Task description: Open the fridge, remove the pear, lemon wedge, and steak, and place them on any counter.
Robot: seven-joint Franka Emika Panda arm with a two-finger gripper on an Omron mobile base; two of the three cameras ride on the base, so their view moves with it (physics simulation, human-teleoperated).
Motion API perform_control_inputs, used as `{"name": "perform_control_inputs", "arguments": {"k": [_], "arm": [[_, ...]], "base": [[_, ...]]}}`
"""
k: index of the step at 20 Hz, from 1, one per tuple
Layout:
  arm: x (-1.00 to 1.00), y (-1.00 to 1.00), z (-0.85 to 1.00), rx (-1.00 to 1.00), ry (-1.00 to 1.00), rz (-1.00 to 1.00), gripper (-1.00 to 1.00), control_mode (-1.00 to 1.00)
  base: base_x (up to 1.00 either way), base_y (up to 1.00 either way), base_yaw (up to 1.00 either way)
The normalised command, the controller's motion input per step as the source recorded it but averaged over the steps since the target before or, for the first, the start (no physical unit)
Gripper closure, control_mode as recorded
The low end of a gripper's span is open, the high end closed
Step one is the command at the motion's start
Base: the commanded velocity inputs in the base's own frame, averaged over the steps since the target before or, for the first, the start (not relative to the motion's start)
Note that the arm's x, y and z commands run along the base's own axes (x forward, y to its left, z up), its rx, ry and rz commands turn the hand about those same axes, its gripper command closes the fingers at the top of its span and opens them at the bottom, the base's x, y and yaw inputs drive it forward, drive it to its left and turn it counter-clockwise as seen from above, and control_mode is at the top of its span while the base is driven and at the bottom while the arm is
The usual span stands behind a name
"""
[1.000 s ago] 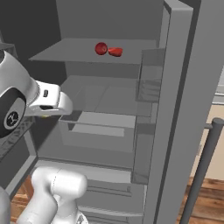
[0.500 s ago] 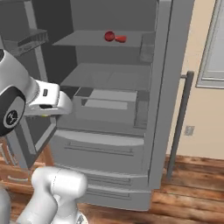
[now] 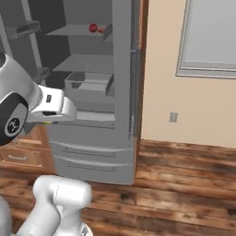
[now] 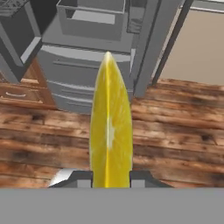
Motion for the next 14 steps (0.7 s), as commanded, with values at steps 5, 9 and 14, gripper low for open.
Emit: {"name": "perform_control_inputs", "arguments": {"k": [5,9,14], "arm": [[0.0,0.0,0.0,0.0,0.0,0.0,1.0,1.0],[0.0,0.0,0.0,0.0,0.0,0.0,1.0,1.0],[0.0,0.0,0.0,0.0,0.0,0.0,1.0,1.0]], "base": [[-1.0,-0.04,0.0],[-1.0,0.18,0.05],[-1.0,0.37,0.29]]}}
